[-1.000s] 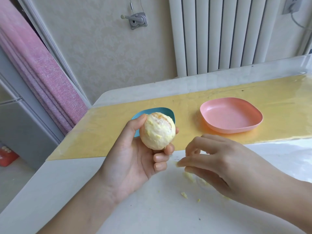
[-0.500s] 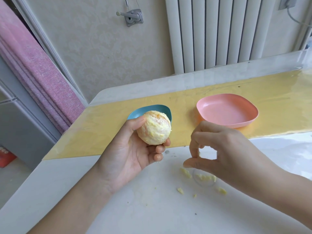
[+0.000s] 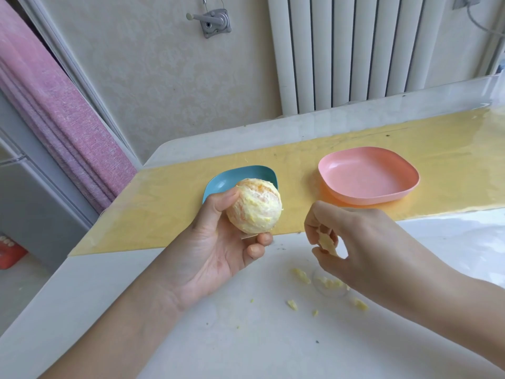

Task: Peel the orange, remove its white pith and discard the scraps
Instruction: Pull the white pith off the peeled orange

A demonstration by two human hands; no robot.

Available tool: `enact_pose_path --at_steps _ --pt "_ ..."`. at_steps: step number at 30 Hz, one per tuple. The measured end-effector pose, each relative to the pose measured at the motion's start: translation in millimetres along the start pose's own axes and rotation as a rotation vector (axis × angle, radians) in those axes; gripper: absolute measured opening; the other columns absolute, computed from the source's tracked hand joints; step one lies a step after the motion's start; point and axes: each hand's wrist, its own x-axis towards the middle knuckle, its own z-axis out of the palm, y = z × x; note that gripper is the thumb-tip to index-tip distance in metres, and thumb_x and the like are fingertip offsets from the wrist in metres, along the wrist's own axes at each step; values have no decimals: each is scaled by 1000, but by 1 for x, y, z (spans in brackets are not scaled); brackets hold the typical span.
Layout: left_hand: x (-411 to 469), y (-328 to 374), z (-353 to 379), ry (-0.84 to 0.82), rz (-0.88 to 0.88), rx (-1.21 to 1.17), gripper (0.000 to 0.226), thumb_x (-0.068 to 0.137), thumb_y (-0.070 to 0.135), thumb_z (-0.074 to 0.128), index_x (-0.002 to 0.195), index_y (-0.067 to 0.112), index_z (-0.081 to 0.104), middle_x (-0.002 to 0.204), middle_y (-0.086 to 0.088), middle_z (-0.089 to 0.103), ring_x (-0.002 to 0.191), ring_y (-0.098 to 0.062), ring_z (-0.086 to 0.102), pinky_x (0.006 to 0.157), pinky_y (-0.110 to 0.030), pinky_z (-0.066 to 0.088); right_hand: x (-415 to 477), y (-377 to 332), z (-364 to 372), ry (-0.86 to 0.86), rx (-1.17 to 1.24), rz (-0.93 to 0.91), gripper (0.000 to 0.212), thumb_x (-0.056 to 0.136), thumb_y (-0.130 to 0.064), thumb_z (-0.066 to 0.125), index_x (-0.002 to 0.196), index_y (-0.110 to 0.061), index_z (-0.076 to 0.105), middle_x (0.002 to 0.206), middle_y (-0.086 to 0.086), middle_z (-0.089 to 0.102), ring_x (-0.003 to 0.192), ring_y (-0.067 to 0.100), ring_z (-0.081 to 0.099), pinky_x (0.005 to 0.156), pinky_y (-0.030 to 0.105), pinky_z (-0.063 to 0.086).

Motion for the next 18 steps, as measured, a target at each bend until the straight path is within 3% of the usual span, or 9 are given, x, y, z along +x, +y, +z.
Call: enact_pose_path --at_steps 4,8,12,16,18 --pt "0 -1 0 -21 -16 -19 102 47 34 91 133 1 49 84 -11 59 59 -19 54 46 -23 48 0 2 1 16 -42 -43 46 70 1 70 74 -34 42 64 -17 47 71 11 45 63 23 41" --pt "-1 1 1 -88 -40 -34 87 54 34 88 127 1 56 87 -9 64 60 -18 55 49 -22 49 -1 5 4 24 -104 -83 50 68 1 74 74 -35 41 66 -17 47 66 9 43 61 21 40" --pt "-2 1 0 -93 -53 -43 94 55 34 88 134 1 48 89 -10 63 62 -19 57 51 -23 51 -2 5 4 33 -153 -102 39 61 -4 86 71 -26 55 63 -16 52 53 4 44 59 19 40" --pt "-2 1 1 -55 -55 -48 77 50 32 90 115 3 62 90 -18 63 61 -22 61 49 -25 52 -2 6 2 14 -140 -85 37 54 0 90 72 -23 66 61 -16 59 48 2 50 55 14 40" --pt "-2 0 1 -47 -62 -55 76 49 31 90 114 1 63 95 -21 65 62 -24 63 49 -26 52 -1 6 0 8 -134 -89 32 59 1 86 76 -23 72 62 -16 64 50 1 57 50 13 43"
